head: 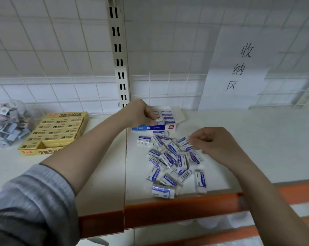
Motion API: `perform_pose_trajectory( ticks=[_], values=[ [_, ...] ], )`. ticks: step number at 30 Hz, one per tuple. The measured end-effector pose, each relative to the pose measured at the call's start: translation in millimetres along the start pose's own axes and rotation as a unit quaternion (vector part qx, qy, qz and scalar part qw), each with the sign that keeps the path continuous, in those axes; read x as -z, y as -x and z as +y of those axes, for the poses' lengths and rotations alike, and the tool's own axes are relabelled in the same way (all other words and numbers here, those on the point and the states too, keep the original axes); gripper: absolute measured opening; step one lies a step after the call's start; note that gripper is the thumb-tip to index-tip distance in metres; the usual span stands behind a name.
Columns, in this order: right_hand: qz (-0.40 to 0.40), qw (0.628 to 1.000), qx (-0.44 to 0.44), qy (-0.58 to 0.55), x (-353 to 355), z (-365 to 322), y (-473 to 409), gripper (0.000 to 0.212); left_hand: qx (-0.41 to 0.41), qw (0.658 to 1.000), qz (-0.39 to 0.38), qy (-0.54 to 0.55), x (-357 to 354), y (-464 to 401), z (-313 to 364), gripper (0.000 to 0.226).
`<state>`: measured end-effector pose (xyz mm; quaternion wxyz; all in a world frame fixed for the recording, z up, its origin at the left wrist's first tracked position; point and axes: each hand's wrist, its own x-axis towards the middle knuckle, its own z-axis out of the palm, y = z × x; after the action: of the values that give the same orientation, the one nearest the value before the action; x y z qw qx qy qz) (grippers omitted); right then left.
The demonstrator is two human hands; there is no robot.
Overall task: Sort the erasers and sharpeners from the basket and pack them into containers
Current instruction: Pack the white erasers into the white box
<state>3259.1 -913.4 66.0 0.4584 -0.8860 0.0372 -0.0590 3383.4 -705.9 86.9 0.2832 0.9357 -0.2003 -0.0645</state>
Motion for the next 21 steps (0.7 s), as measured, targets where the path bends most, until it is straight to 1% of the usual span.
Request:
perform_pose_trajectory(
  ticks=[4,9,13,16,18,20,21],
  values=[
    [0.000,1.000,-0.004,0.001,-0.5,1.0,0.5,0.012,0.018,0.999,-0.012,-0.035,-0.4,-2.9,-3.7,0.013],
    [-0.008,1.000,0.002,0.004,-3.1,1.6,-1.2,0.010,0.024,0.998,-0.004,-0.057,-1.5,-5.1,-2.9,0.004],
    [-0.008,1.000,0.009,0.008,-5.1,2.3,-5.2,0.009,0.059,0.995,-0.008,-0.075,-0.8,-8.7,2.0,0.009],
    [-0.017,1.000,0.016,0.012,-5.4,-0.3,-11.9,0.008,0.076,0.996,-0.021,-0.052,2.9,-8.7,4.6,0.011],
    [-0.015,0.999,0.029,0.026,-5.9,-5.5,-20.4,0.010,0.077,0.997,0.005,-0.020,7.2,-3.4,2.5,0.009],
    [-0.012,0.998,0.049,0.049,-8.2,-14.3,-33.5,0.012,0.080,0.995,0.054,-0.013,11.1,7.5,-0.7,0.002],
    [-0.011,0.996,0.065,0.064,-10.8,-19.5,-41.7,0.011,0.081,0.993,0.079,-0.017,11.7,14.0,-2.0,0.003]
  ],
)
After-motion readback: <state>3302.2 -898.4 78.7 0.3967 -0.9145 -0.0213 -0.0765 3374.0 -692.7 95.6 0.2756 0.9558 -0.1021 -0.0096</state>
